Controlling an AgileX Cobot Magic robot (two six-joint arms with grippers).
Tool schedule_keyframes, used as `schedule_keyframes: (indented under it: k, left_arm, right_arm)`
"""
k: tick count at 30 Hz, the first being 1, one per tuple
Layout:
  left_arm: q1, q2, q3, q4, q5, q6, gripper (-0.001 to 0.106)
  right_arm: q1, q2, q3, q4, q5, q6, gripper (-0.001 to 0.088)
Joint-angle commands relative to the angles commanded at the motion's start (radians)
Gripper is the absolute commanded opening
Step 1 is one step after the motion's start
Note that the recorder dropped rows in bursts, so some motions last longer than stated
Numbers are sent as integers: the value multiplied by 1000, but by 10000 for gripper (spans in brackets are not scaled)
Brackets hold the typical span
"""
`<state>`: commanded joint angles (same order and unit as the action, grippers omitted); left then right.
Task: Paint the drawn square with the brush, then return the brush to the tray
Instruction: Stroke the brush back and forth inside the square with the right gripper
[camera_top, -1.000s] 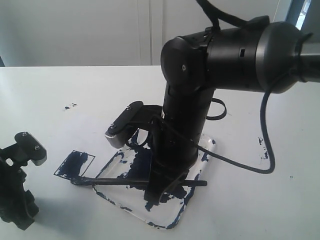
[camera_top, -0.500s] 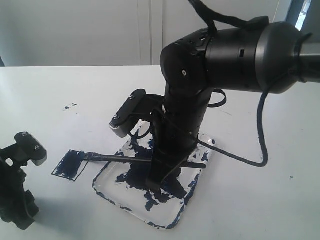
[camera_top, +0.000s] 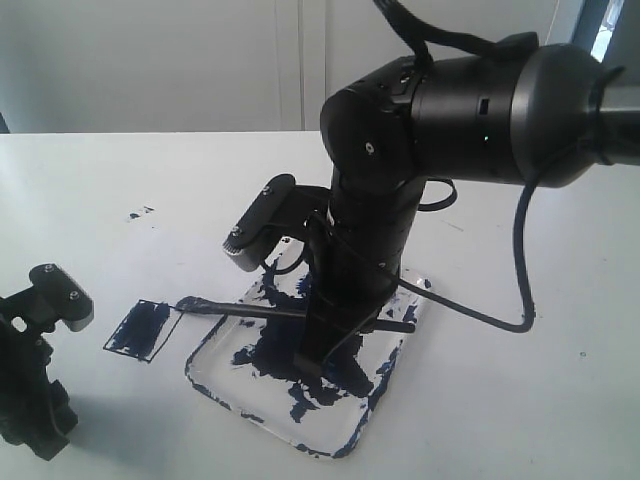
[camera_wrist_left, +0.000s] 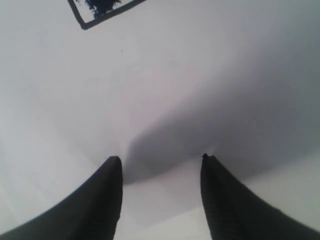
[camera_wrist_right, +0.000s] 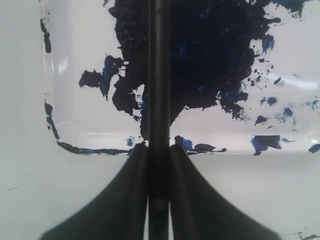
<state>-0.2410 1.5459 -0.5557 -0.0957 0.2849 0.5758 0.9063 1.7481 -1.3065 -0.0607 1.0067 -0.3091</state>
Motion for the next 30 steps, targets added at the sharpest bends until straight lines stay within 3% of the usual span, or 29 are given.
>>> schedule_keyframes:
  k: [30]
  left_arm:
    - [0,0,0,0,-2,0,537]
  right_arm:
    - [0,1,0,186,95,-171,0]
